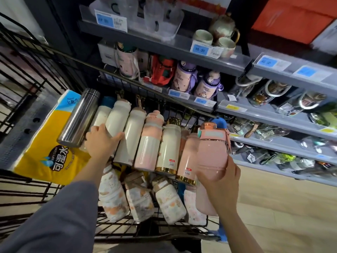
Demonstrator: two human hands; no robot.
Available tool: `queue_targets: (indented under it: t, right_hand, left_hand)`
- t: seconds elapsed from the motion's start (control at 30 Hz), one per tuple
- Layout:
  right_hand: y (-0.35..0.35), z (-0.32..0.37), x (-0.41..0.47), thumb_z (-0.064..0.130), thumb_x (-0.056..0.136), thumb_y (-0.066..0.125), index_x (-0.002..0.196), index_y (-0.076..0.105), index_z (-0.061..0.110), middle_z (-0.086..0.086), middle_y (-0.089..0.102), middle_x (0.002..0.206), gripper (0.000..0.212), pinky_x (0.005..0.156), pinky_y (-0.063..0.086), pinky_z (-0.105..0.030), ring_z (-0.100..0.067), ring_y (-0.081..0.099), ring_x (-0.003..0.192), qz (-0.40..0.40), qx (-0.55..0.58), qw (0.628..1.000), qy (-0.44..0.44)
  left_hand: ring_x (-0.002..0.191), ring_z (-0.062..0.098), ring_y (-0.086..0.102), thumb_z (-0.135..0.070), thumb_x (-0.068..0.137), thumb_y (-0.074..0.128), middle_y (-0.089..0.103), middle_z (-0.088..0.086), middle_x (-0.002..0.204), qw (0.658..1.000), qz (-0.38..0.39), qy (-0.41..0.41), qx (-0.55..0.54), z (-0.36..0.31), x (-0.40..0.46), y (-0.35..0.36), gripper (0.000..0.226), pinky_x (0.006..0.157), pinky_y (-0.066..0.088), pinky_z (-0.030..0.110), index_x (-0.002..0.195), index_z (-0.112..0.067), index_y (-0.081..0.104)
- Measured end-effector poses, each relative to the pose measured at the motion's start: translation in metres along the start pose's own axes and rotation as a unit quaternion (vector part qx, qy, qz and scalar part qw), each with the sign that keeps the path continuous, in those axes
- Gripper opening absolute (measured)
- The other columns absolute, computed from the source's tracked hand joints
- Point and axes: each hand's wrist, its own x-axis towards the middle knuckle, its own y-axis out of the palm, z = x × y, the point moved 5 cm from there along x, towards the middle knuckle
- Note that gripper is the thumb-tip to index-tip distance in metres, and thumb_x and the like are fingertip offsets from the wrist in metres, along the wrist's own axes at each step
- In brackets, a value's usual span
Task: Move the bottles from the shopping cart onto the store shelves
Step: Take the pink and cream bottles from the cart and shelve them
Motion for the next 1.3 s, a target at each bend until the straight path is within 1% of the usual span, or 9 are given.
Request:
queue_targets:
  t: [0.27, 0.37, 0.43, 0.57, 0.67, 0.83, 0.93, 1.03, 1.3]
  right_hand:
    - [-0.013, 0.017, 0.001, 0.029, 0.063, 0.088, 0.147, 0.028, 0.021, -0.002, 0.035, 0.136, 0.103, 0.091, 0.036, -0.029, -0.005, 0.036, 0.109, 0.035, 0.049, 0.996, -0.06]
    - [-0.022, 0.022, 0.002, 0.044, 0.052, 0.081, 0.145, 0.032, 0.025, 0.002, 0.037, 0.13, 0.107, 0.091, 0.037, -0.028, -0.006, 0.039, 0.112, 0.035, 0.088, 0.993, -0.07]
    - [-0.03, 0.023, 0.005, 0.046, 0.051, 0.079, 0.142, 0.034, 0.028, 0.005, 0.039, 0.124, 0.103, 0.086, 0.038, -0.021, -0.007, 0.043, 0.108, 0.035, 0.106, 0.99, -0.083]
    - [-0.055, 0.028, 0.018, 0.035, 0.059, 0.088, 0.128, 0.036, 0.041, 0.024, 0.044, 0.115, 0.087, 0.076, 0.037, -0.011, 0.014, 0.045, 0.102, 0.045, 0.156, 0.978, -0.127]
    - [-0.081, 0.025, 0.032, 0.035, 0.063, 0.087, 0.131, 0.033, 0.044, 0.023, 0.049, 0.118, 0.087, 0.079, 0.045, -0.02, 0.008, 0.049, 0.104, 0.057, 0.182, 0.969, -0.154]
    - [-0.159, -0.005, 0.059, 0.021, 0.063, 0.088, 0.114, 0.035, 0.056, 0.037, 0.047, 0.109, 0.082, 0.068, 0.045, -0.005, 0.021, 0.05, 0.097, 0.064, 0.246, 0.945, -0.206]
    - [-0.222, -0.023, 0.084, 0.043, 0.052, 0.081, 0.128, 0.033, 0.057, 0.034, 0.049, 0.119, 0.092, 0.082, 0.05, -0.018, 0.01, 0.051, 0.107, 0.048, 0.243, 0.94, -0.235]
    - [-0.288, -0.03, 0.11, 0.05, 0.049, 0.072, 0.141, 0.029, 0.045, 0.018, 0.047, 0.131, 0.102, 0.091, 0.049, -0.037, -0.001, 0.049, 0.113, 0.013, 0.226, 0.931, -0.286]
    - [-0.426, 0.0, 0.152, 0.041, 0.051, 0.082, 0.144, 0.027, 0.041, 0.013, 0.043, 0.137, 0.109, 0.095, 0.048, -0.045, -0.008, 0.048, 0.122, -0.08, 0.258, 0.88, -0.389]
  left_hand:
    - [0.111, 0.032, 0.052, -0.048, 0.078, 0.075, 0.045, 0.011, 0.129, 0.981, -0.081, 0.001, -0.174, -0.001, -0.043, -0.025, 0.069, 0.078, 0.041, 0.038, 0.135, -0.02, 0.049]
    - [0.109, 0.02, 0.053, -0.041, 0.077, 0.078, 0.053, 0.005, 0.127, 0.941, -0.091, 0.037, -0.323, -0.014, -0.074, -0.039, 0.064, 0.08, 0.048, 0.026, 0.134, -0.024, 0.052]
    - [0.105, 0.014, 0.06, -0.037, 0.077, 0.079, 0.06, -0.002, 0.119, 0.906, -0.073, 0.067, -0.412, -0.03, -0.102, -0.049, 0.056, 0.077, 0.056, 0.028, 0.126, -0.029, 0.054]
    - [0.087, -0.01, 0.06, -0.021, 0.077, 0.079, 0.058, -0.027, 0.097, 0.868, -0.043, 0.078, -0.488, -0.075, -0.164, -0.063, 0.053, 0.063, 0.058, 0.019, 0.121, -0.035, 0.053]
    - [0.09, -0.001, 0.064, -0.021, 0.076, 0.081, 0.063, -0.03, 0.093, 0.855, -0.037, 0.091, -0.51, -0.111, -0.202, -0.061, 0.054, 0.06, 0.058, 0.026, 0.105, -0.058, 0.054]
    - [0.092, 0.013, 0.066, -0.05, 0.059, 0.079, 0.067, -0.014, 0.099, 0.822, -0.102, 0.059, -0.558, -0.184, -0.267, -0.05, 0.056, 0.066, 0.06, 0.038, 0.112, -0.042, 0.061]
    - [0.086, 0.016, 0.063, -0.052, 0.056, 0.074, 0.066, -0.014, 0.095, 0.794, -0.155, 0.059, -0.584, -0.243, -0.305, -0.045, 0.05, 0.062, 0.057, 0.042, 0.103, -0.042, 0.061]
    - [0.084, 0.021, 0.063, -0.034, 0.067, 0.082, 0.063, -0.015, 0.093, 0.776, -0.147, 0.074, -0.608, -0.305, -0.333, -0.037, 0.048, 0.045, 0.055, 0.034, 0.109, -0.029, 0.059]
    - [0.1, -0.003, 0.058, -0.016, 0.075, 0.08, 0.06, -0.02, 0.113, 0.748, -0.137, 0.173, -0.626, -0.424, -0.365, -0.074, 0.056, 0.083, 0.051, 0.029, 0.12, -0.036, 0.054]
